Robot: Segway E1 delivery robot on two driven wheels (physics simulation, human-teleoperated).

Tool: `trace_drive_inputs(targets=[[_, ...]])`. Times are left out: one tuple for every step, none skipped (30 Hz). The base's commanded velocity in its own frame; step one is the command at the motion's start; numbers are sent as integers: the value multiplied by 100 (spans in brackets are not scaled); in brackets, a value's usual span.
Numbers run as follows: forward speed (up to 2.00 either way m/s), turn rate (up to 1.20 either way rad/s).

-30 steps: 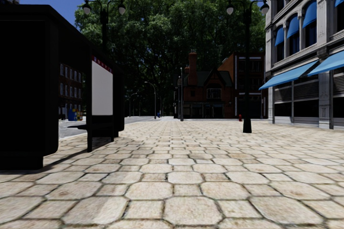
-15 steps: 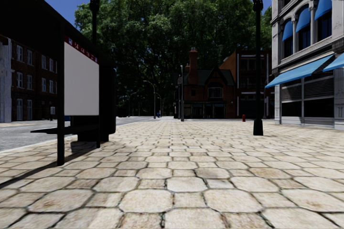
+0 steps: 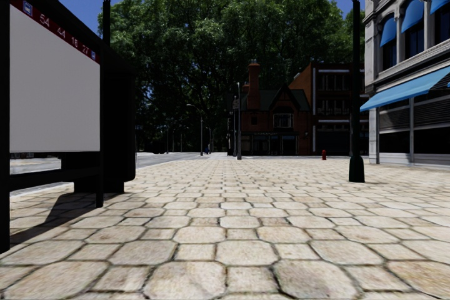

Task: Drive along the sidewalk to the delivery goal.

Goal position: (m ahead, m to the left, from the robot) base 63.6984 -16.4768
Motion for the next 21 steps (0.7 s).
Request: trace_drive_inputs(targets=[[200, 0], [200, 0], [200, 0], [200, 0], [200, 0], [200, 0], [200, 0], [200, 0], [200, 0], [200, 0], [200, 0], [200, 0], [200, 0], [200, 0], [200, 0], [200, 0], [200, 0], [200, 0], [200, 0], [200, 0], [200, 0]])
